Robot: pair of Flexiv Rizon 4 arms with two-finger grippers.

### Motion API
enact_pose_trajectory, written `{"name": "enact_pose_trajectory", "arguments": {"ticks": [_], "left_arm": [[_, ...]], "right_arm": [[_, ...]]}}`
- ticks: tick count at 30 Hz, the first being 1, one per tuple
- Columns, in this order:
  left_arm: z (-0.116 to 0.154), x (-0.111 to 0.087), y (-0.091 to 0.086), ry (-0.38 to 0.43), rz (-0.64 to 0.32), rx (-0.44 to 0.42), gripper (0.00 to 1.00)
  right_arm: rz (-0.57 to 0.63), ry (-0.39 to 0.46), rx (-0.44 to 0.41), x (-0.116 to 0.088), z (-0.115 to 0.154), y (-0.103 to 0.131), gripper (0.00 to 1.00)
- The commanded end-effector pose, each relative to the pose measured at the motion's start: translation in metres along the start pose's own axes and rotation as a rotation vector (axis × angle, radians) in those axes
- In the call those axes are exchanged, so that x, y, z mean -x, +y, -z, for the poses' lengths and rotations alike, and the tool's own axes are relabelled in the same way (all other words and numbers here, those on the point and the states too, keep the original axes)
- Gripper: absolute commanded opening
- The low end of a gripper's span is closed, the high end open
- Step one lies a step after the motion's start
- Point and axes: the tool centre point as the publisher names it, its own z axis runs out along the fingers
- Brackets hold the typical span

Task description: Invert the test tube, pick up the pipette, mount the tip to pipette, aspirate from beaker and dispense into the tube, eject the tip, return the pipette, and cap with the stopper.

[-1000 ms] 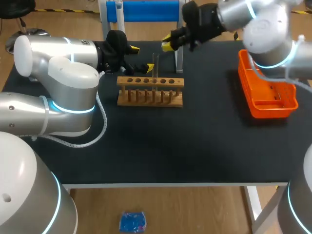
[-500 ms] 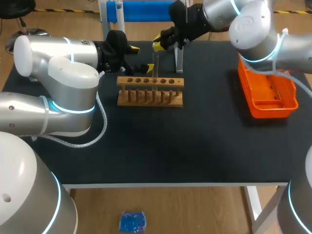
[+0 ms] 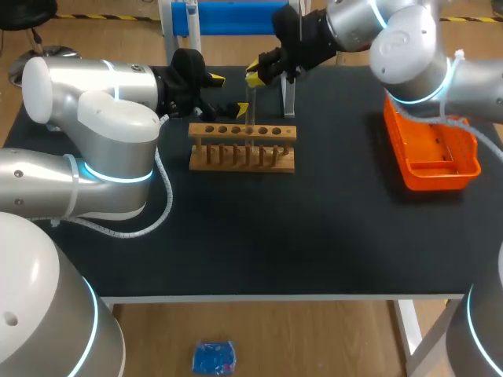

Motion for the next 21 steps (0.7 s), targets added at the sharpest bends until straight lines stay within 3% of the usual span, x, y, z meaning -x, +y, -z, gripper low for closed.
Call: {"name": "enact_pose_trajectory", "arguments": {"ticks": [1, 21], "left_arm": [[0.000, 0.000, 0.000, 0.002, 0.000, 0.000, 1.00], [0.000, 0.000, 0.000, 0.002, 0.000, 0.000, 1.00]], "right_arm": [[-0.001, 0.003, -0.004, 0.001, -0.002, 0.000, 0.00], [-0.015, 0.013, -0.021, 0.004, -0.014, -0.010, 0.00]]}}
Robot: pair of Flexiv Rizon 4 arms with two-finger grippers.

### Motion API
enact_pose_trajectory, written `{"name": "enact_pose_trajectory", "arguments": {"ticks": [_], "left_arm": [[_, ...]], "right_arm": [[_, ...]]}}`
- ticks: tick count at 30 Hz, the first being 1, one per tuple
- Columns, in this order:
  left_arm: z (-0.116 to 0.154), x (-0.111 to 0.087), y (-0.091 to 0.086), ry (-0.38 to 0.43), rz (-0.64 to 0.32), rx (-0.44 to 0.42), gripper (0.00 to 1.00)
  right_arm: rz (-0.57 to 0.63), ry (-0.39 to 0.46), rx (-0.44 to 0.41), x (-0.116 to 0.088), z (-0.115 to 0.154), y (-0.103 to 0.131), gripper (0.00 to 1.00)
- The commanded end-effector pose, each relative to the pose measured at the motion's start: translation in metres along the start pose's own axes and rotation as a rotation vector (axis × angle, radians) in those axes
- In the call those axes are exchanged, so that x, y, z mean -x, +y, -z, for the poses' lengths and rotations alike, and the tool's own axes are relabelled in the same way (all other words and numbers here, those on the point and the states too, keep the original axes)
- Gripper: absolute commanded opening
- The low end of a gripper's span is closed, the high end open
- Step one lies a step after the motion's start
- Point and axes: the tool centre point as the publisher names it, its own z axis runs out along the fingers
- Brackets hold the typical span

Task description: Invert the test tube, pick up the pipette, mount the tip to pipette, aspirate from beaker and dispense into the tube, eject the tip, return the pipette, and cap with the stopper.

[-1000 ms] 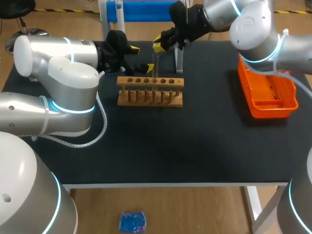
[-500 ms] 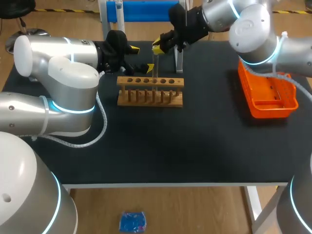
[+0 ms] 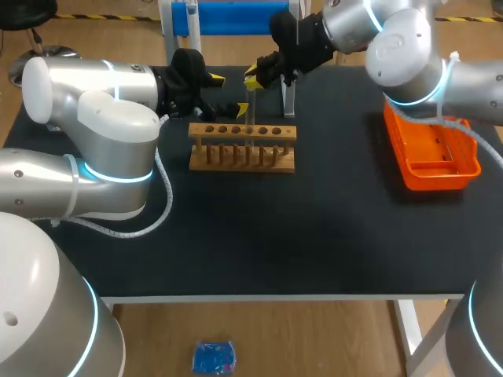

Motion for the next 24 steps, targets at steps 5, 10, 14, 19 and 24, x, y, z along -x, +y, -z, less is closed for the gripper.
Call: {"name": "enact_pose_trajectory", "arguments": {"ticks": [5, 10, 14, 19, 24], "left_arm": [[0.000, 0.000, 0.000, 0.002, 0.000, 0.000, 1.00], [0.000, 0.000, 0.000, 0.002, 0.000, 0.000, 1.00], [0.000, 0.000, 0.000, 0.002, 0.000, 0.000, 1.00], [0.000, 0.000, 0.000, 0.002, 0.000, 0.000, 1.00], [0.000, 0.000, 0.000, 0.002, 0.000, 0.000, 1.00]], "right_arm": [[-0.009, 0.009, -0.006, 0.002, -0.005, -0.003, 0.00], [-0.027, 0.013, 0.003, 0.004, -0.007, -0.004, 0.00], [-0.029, 0.012, 0.001, 0.004, -0.008, -0.005, 0.00], [-0.033, 0.013, 0.000, 0.005, -0.009, -0.007, 0.00], [-0.040, 0.017, -0.006, 0.004, -0.014, -0.013, 0.00]]}}
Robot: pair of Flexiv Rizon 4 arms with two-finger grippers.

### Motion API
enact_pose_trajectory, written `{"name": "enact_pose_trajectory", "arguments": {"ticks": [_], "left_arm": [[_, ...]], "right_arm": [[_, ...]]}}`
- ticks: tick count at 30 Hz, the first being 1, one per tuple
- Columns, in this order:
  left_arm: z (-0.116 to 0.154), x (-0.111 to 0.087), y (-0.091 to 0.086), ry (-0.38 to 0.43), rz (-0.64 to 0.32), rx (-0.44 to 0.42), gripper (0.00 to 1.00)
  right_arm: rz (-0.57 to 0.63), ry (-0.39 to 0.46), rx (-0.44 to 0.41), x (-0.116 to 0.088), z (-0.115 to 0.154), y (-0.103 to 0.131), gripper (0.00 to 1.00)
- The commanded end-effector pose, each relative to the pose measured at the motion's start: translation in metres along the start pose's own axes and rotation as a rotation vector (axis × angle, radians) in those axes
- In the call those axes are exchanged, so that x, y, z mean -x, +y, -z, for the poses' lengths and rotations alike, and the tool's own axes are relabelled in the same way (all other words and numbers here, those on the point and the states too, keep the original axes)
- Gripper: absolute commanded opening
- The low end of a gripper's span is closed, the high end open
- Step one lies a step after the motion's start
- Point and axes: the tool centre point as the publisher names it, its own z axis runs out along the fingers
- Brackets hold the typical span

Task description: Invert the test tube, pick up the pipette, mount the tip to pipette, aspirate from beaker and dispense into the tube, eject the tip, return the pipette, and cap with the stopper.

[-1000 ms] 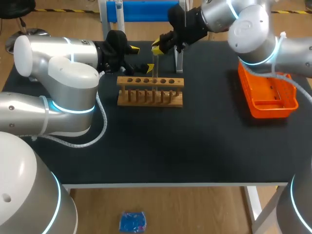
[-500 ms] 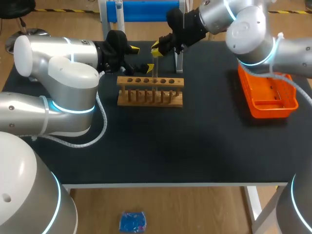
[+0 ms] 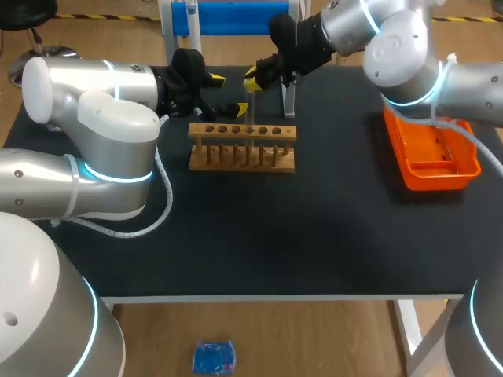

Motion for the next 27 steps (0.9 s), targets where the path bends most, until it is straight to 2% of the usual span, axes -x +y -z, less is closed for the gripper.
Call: {"name": "enact_pose_trajectory", "arguments": {"ticks": [1, 5, 6, 7, 8, 10, 16, 27], "left_arm": [[0.000, 0.000, 0.000, 0.002, 0.000, 0.000, 1.00], [0.000, 0.000, 0.000, 0.002, 0.000, 0.000, 1.00], [0.000, 0.000, 0.000, 0.002, 0.000, 0.000, 1.00], [0.000, 0.000, 0.000, 0.002, 0.000, 0.000, 1.00], [0.000, 0.000, 0.000, 0.002, 0.000, 0.000, 1.00], [0.000, 0.000, 0.000, 0.002, 0.000, 0.000, 1.00], [0.000, 0.000, 0.000, 0.002, 0.000, 0.000, 1.00], [0.000, 0.000, 0.000, 0.002, 0.000, 0.000, 1.00]], "right_arm": [[-0.004, 0.005, -0.007, 0.000, -0.007, -0.007, 0.00], [-0.008, 0.006, -0.009, 0.000, -0.008, -0.007, 0.02], [-0.008, 0.004, -0.010, 0.000, -0.008, -0.007, 0.47], [-0.009, 0.004, -0.008, 0.000, -0.007, -0.007, 0.81], [-0.009, 0.002, -0.007, 0.000, -0.007, -0.007, 0.84], [-0.009, -0.003, -0.005, 0.000, -0.005, -0.006, 1.00], [-0.011, -0.025, 0.020, 0.001, 0.003, -0.001, 1.00], [-0.007, -0.018, 0.143, -0.002, 0.018, 0.011, 1.00]]}}
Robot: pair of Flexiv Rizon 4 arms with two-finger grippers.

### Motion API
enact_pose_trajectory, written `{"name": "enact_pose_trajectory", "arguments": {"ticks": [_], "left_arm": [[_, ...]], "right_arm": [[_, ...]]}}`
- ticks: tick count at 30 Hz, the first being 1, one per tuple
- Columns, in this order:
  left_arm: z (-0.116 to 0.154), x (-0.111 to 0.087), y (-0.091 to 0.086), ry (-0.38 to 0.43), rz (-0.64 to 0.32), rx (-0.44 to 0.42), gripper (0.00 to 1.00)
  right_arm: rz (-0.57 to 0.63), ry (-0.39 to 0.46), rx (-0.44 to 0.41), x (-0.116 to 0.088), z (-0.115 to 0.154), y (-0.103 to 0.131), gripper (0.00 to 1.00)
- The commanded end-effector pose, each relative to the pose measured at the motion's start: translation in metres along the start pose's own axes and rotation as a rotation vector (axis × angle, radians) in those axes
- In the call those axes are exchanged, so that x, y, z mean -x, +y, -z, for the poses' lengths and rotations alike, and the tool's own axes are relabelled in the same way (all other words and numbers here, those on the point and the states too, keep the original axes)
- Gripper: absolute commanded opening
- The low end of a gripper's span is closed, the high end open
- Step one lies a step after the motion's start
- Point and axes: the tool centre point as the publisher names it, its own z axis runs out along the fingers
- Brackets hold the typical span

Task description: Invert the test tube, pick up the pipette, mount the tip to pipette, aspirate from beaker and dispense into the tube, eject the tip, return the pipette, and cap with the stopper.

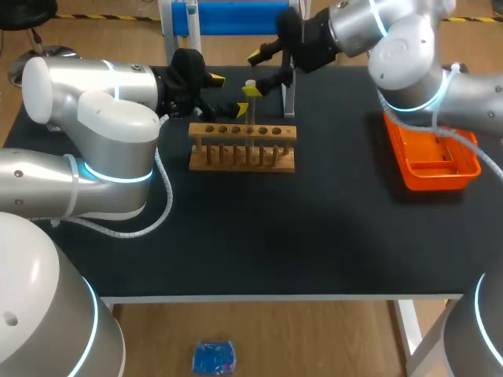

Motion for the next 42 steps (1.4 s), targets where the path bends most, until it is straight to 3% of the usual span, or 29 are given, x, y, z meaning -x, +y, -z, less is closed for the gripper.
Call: {"name": "enact_pose_trajectory", "arguments": {"ticks": [1, 10, 11, 12, 13, 26, 42], "left_arm": [[0.000, 0.000, 0.000, 0.002, 0.000, 0.000, 1.00], [0.000, 0.000, 0.000, 0.002, 0.000, 0.000, 1.00], [0.000, 0.000, 0.000, 0.002, 0.000, 0.000, 1.00], [0.000, 0.000, 0.000, 0.002, 0.000, 0.000, 1.00], [0.000, 0.000, 0.000, 0.002, 0.000, 0.000, 1.00], [0.000, 0.000, 0.000, 0.002, 0.000, 0.000, 1.00], [0.000, 0.000, 0.000, 0.002, 0.000, 0.000, 1.00]], "right_arm": [[0.004, 0.006, 0.052, -0.004, 0.007, 0.000, 1.00], [-0.005, 0.048, 0.139, -0.007, 0.011, 0.004, 1.00], [-0.003, 0.051, 0.148, -0.007, 0.011, 0.004, 0.71], [-0.005, 0.062, 0.161, -0.008, 0.011, 0.005, 0.31], [-0.002, 0.065, 0.170, -0.008, 0.011, 0.006, 0.00], [-0.002, 0.125, 0.279, -0.011, 0.009, 0.010, 0.00], [-0.003, 0.151, 0.321, -0.013, 0.002, 0.009, 0.00]]}}
